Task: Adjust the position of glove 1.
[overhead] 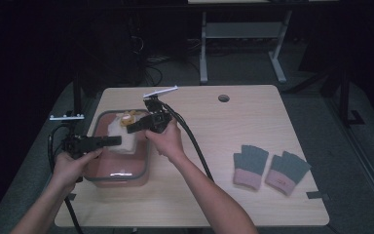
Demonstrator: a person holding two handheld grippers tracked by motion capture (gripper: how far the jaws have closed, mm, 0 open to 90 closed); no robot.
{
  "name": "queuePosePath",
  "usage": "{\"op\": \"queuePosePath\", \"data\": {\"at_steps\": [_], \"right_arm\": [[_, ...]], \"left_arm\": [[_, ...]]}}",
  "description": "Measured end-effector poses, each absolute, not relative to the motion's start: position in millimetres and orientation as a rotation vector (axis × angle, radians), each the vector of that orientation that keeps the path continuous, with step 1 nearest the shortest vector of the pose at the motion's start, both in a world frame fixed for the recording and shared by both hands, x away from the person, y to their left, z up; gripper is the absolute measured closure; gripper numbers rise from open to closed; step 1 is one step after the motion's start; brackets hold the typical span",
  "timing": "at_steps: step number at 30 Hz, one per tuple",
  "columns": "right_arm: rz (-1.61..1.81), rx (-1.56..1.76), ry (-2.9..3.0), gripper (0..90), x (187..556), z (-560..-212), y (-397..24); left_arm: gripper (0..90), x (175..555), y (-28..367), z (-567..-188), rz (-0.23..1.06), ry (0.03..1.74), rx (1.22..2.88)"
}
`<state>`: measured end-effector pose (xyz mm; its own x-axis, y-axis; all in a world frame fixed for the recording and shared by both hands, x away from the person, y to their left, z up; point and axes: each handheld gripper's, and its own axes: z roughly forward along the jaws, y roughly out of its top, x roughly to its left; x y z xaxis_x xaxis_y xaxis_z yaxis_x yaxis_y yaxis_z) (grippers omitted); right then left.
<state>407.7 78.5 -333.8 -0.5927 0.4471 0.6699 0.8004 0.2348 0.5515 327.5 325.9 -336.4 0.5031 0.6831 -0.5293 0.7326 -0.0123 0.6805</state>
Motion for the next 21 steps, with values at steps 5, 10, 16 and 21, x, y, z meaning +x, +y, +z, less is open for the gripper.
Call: {"op": "queuePosePath", "data": {"at_steps": [5, 10, 16, 21], "right_arm": [[-1.304, -1.149, -2.137, 82.9, 409.2, -337.0, 81.1], [-1.279, -1.147, -2.147, 82.9, 409.7, -343.0, 86.2], [-1.263, -1.149, -2.145, 82.9, 411.0, -350.5, 92.6], [-1.255, -1.147, -2.134, 82.8, 412.8, -355.8, 96.7]], "left_arm": [[66.5, 328.3, 328.8, -338.4, -0.067, 1.217, 1.727], [66.5, 328.2, 332.9, -345.1, -0.081, 1.236, 1.722], [66.5, 328.8, 338.1, -350.4, -0.093, 1.257, 1.725], [66.5, 329.4, 341.1, -352.9, -0.089, 1.267, 1.733]]}}
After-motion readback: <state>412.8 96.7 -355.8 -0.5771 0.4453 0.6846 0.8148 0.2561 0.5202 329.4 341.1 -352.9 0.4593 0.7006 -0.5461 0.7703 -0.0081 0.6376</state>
